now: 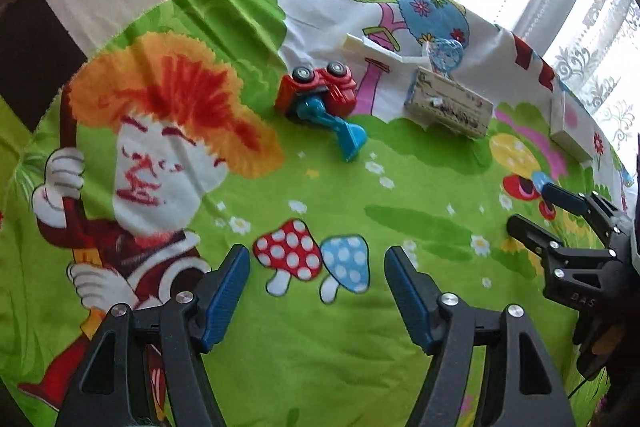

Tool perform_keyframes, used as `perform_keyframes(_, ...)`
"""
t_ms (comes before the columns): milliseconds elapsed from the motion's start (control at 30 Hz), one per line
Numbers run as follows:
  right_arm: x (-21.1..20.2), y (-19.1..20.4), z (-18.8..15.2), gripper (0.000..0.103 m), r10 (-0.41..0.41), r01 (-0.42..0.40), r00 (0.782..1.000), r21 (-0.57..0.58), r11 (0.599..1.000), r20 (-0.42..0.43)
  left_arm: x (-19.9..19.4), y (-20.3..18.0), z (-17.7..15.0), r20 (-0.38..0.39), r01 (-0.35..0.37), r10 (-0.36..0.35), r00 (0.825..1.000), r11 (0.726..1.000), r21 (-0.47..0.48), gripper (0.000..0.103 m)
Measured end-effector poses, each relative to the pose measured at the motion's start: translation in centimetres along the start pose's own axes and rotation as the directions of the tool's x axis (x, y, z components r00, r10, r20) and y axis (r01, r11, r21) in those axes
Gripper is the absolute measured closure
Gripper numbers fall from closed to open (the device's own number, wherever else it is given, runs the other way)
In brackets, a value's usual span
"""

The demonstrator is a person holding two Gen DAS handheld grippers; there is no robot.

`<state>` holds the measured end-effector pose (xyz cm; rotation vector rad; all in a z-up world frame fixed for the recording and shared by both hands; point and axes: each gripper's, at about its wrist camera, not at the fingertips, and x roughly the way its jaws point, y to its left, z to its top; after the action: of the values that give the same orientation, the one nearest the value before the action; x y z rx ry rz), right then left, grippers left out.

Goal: Organize rigid objects
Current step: 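Grasp the red toy car with the left gripper while the right grasps the white medicine box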

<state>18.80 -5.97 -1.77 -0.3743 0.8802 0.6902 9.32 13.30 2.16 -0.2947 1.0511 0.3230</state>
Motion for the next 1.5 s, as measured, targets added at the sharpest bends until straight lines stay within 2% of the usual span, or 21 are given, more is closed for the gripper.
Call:
perform_keyframes(133,3.1,1.6,4.3,0.020,0.015,-0.013,1.000,-0.083,0.996,0.020,0.9,0.5,1.9,0.004,-0.005,0.005,1.000,1.000,-0.007,0.032)
perform_keyframes(267,4.9,2.5,6.6,0.020,0.041,-0.035,0.998,-0.126,0.991,0.043,2.0,0.6,4.1,0.010,-0.019,0.020,1.000,0.999,-0.028,0.032)
perform_keyframes(300,5.0,2.7,6.8,0.022,0.038,-0.031,0.998,-0.140,0.990,0.046,2.2,0.5,4.6,0.015,-0.024,0.024,1.000,0.999,-0.035,0.032)
perform_keyframes(333,4.9,2.9,6.9,0.029,0.042,-0.035,0.998,-0.146,0.989,0.047,2.4,0.5,5.2,0.021,-0.026,0.027,0.999,0.999,-0.045,0.032)
perform_keyframes(367,4.7,3.1,6.8,0.054,0.048,-0.041,0.998,-0.141,0.989,0.045,2.7,0.4,5.8,0.024,-0.029,0.030,0.999,0.998,-0.056,0.032)
perform_keyframes(400,4.5,3.4,6.7,0.060,0.026,-0.019,0.999,-0.137,0.990,0.044,3.0,0.4,6.3,0.026,-0.036,0.038,0.999,0.997,-0.068,0.032)
perform_keyframes(500,3.4,3.9,5.0,0.060,-0.040,0.049,0.997,-0.139,0.989,0.062,4.0,0.0,7.5,0.042,-0.080,0.084,0.996,0.993,-0.084,0.032)
perform_keyframes(600,2.0,3.5,2.8,0.060,-0.032,0.036,0.998,-0.066,0.997,0.051,5.1,-0.9,8.4,0.050,-0.148,0.150,0.987,0.988,-0.036,0.030)
perform_keyframes(633,1.6,3.6,2.1,0.060,-0.028,0.031,0.998,-0.042,0.999,0.051,5.5,-1.4,8.5,0.048,-0.168,0.168,0.985,0.986,-0.004,0.025)
perform_keyframes(700,0.8,3.6,0.9,0.060,-0.009,0.009,0.998,0.007,1.000,0.057,5.6,-2.3,8.3,0.092,-0.201,0.196,0.976,0.978,0.047,0.023)
perform_keyframes(733,0.5,3.7,0.5,0.059,-0.011,0.010,0.998,0.015,1.000,0.066,5.5,-2.3,8.0,0.102,-0.193,0.188,0.977,0.980,0.044,0.027)
perform_keyframes(800,0.1,4.2,-0.1,0.059,-0.023,0.022,0.997,0.018,1.000,0.073,4.4,-1.7,6.4,0.106,-0.101,0.099,0.989,0.995,0.011,0.048)
perform_keyframes(933,0.0,4.0,-0.2,0.059,-0.033,0.030,0.997,0.033,0.999,0.073,2.4,-1.1,3.0,0.089,-0.070,0.064,0.994,0.996,0.061,0.048)
perform_keyframes(1033,0.1,4.2,-0.5,0.059,-0.039,0.036,0.997,0.039,0.999,0.074,0.4,-0.5,-0.8,0.078,-0.075,0.067,0.995,0.993,0.095,0.048)
perform_keyframes(1300,0.0,4.4,-0.4,0.061,-0.061,0.058,0.996,0.044,0.997,0.073,-3.7,1.0,-8.6,-0.046,-0.066,0.071,0.996,0.992,0.111,0.048)
perform_keyframes(1400,0.0,4.5,-0.4,0.062,-0.070,0.067,0.995,0.045,0.997,0.073,-4.4,0.7,-10.0,-0.032,-0.073,0.078,0.996,0.989,0.128,0.048)
perform_keyframes(1433,0.0,4.4,-0.4,0.062,-0.070,0.066,0.995,0.051,0.997,0.072,-5.1,0.8,-11.4,-0.025,-0.074,0.078,0.997,0.989,0.128,0.048)
perform_keyframes(1500,0.0,4.3,-0.4,0.062,-0.067,0.063,0.995,0.060,0.996,0.072,-5.5,1.8,-10.7,-0.020,-0.069,0.073,0.997,0.989,0.130,0.048)
